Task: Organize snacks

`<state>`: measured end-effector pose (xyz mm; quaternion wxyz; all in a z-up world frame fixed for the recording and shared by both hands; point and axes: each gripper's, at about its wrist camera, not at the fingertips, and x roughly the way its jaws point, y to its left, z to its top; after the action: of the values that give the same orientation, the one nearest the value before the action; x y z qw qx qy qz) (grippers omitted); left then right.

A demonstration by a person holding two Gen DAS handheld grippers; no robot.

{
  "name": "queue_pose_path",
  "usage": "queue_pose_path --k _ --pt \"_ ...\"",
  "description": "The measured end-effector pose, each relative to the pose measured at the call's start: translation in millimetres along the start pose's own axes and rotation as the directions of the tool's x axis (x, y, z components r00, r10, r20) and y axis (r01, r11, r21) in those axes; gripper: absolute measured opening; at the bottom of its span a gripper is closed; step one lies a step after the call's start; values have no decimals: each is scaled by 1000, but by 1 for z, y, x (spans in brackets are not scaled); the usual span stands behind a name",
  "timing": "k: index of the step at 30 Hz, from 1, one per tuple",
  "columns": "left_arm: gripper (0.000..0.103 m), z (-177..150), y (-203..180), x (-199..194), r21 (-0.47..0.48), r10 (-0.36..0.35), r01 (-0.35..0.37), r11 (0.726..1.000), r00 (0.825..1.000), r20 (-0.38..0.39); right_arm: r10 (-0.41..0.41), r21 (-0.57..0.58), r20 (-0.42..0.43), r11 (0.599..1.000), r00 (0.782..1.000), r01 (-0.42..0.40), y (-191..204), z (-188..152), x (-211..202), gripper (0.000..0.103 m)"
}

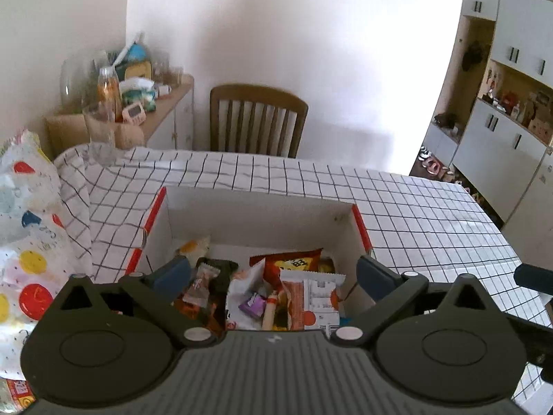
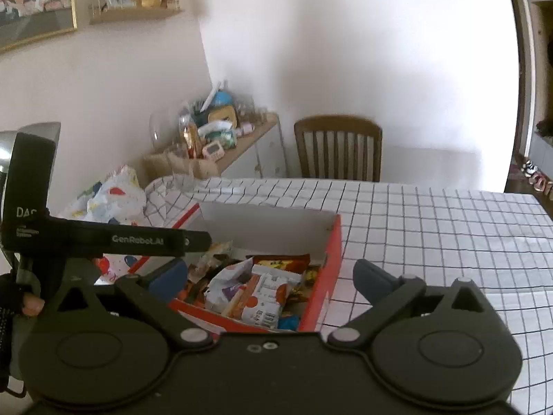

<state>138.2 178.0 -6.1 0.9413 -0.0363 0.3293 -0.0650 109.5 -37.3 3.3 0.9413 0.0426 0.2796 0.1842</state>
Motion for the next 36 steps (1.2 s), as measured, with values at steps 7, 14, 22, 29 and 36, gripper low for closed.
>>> queue_pose_path --k 7,14,22,29,36 --pt "103 -4 -12 -21 22 -14 14 1000 1000 17 -42 23 30 999 999 41 -4 -11 -20 103" --pt "103 -9 -22 -37 44 -19 18 999 1000 19 -53 85 35 995 998 50 -4 -18 -30 103" --pt "103 -6 -30 -45 47 -35 35 998 999 -4 -74 95 40 993 996 70 -2 -16 -42 103" --pt "103 -4 -33 -47 61 -41 41 997 999 0 -84 98 41 992 996 80 0 -14 -46 103" --pt "103 -4 -32 -48 58 -35 35 998 999 -2 -67 108 22 992 998 64 0 -10 -43 103"
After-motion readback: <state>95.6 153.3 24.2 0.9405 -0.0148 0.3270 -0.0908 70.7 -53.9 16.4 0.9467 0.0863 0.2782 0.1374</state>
